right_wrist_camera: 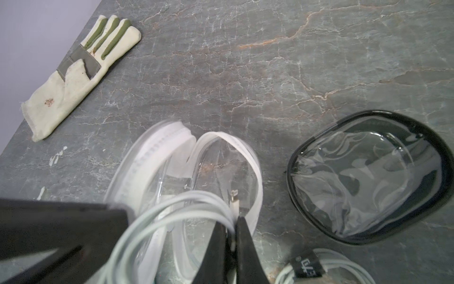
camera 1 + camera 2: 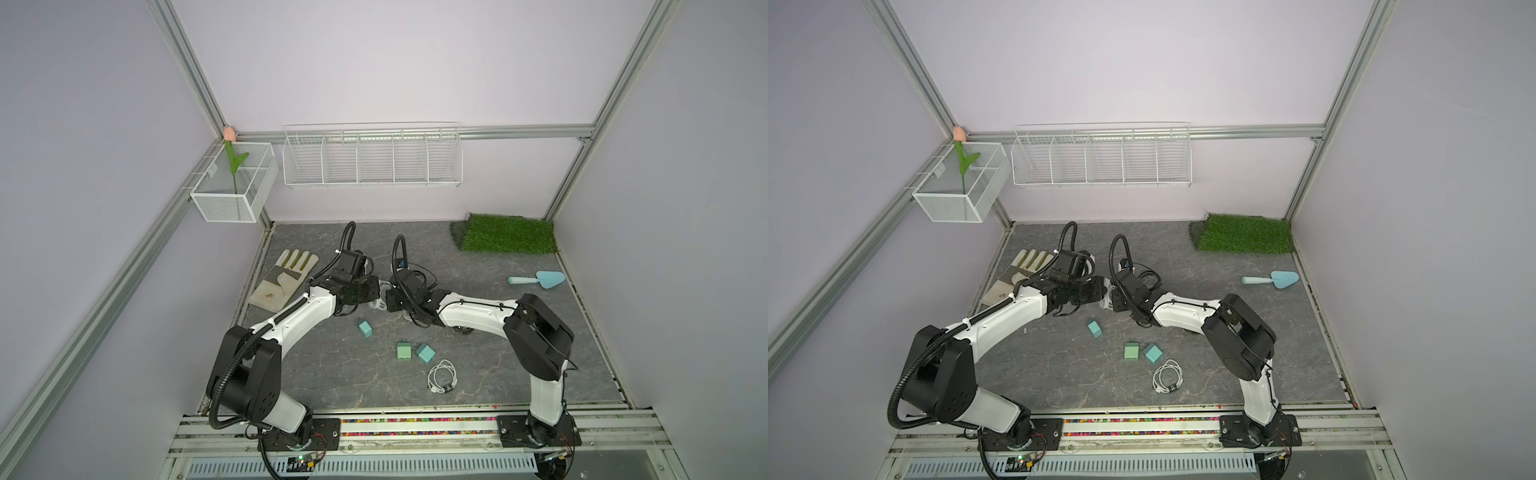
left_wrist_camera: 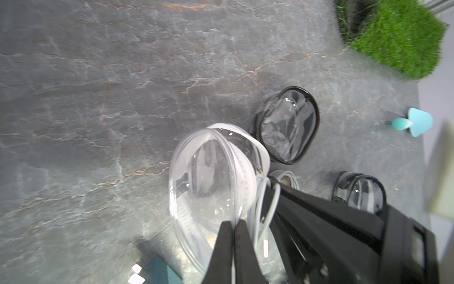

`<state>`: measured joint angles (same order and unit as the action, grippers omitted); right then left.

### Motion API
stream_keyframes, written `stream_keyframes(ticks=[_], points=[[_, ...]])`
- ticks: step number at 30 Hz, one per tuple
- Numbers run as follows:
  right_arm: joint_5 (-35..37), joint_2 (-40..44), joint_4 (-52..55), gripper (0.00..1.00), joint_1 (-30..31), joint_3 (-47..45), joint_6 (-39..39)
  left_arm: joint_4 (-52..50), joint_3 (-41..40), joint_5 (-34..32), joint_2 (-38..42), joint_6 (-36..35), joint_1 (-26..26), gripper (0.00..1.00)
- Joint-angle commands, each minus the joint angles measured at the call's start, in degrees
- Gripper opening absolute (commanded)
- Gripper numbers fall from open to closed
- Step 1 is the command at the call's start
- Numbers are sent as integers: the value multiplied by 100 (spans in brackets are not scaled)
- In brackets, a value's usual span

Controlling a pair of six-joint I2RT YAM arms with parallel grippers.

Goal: Pack away charging kits
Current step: Pick up the charging cable from the center of the board, then place the charging cable in the storage bag.

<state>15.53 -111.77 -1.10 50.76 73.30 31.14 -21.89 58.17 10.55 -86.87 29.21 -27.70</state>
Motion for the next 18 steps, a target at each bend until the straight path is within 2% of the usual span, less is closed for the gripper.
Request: stream_keyframes(ticks=[1, 9, 12, 15, 18], points=[[-37, -233, 118, 6, -129, 210, -147, 307, -265, 667, 180, -43, -16, 0], [50, -472, 840, 6, -193, 608, -105, 783, -731, 829, 494, 119, -20, 0], [-53, -443, 808, 6, -115, 554, -17, 795, -743, 500, 498, 147, -8, 0], [-50, -434, 911, 6, 5, 605, -2, 737, -745, -162, 492, 251, -7, 0], [13, -533, 1160, 6, 117, 796, 28, 935, -779, -12, 469, 128, -7, 0]])
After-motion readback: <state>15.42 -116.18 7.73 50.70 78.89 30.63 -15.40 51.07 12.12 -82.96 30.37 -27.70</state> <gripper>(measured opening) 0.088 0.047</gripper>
